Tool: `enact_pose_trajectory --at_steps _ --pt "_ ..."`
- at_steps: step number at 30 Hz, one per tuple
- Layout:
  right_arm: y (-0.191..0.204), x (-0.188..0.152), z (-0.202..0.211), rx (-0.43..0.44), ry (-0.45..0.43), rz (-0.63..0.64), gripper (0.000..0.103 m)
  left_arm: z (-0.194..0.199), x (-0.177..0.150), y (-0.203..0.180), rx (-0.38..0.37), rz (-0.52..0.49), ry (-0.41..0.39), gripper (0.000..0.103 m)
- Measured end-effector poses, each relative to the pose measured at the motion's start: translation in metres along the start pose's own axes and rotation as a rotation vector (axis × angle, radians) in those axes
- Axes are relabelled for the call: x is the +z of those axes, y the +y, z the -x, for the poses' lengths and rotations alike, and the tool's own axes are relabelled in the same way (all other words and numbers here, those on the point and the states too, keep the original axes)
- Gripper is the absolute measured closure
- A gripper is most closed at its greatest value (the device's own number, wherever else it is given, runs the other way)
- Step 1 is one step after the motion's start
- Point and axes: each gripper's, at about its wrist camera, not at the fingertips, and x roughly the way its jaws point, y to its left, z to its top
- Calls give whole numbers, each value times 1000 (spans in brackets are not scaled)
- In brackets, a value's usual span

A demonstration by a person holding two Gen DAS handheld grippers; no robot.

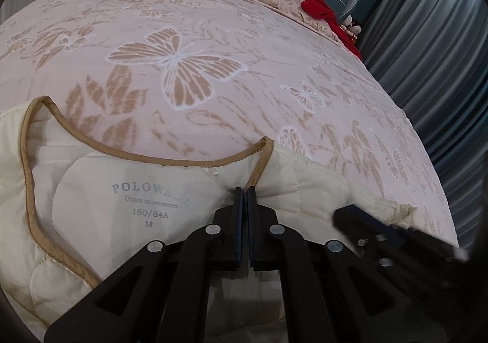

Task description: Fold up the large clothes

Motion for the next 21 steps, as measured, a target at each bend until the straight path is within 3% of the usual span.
enact_pose_trajectory --at_steps 2,6,9,10,14,19,21 --pt "-8 -4 -9 0 15 -19 101 0 0 0 -1 -1 -3 100" --pt "-67 -15 6 -47 -1 -189 103 0 -1 2 -18 9 -10 100" --pt "-100 -28 6 30 4 -297 103 -1 -2 1 -5 -2 -12 100" --pt "-99 -30 6 18 -4 -287 103 -1 -2 0 3 -10 -14 100" --pt "-61 -31 -3 -185 -30 -127 103 -4 -2 -5 41 -39 -9 100" --pt "-75 -31 0 -148 -44 -151 103 10 5 -13 93 -46 23 99" --pt "-83 -28 13 -103 -20 -185 103 38 4 -8 124 -3 10 90"
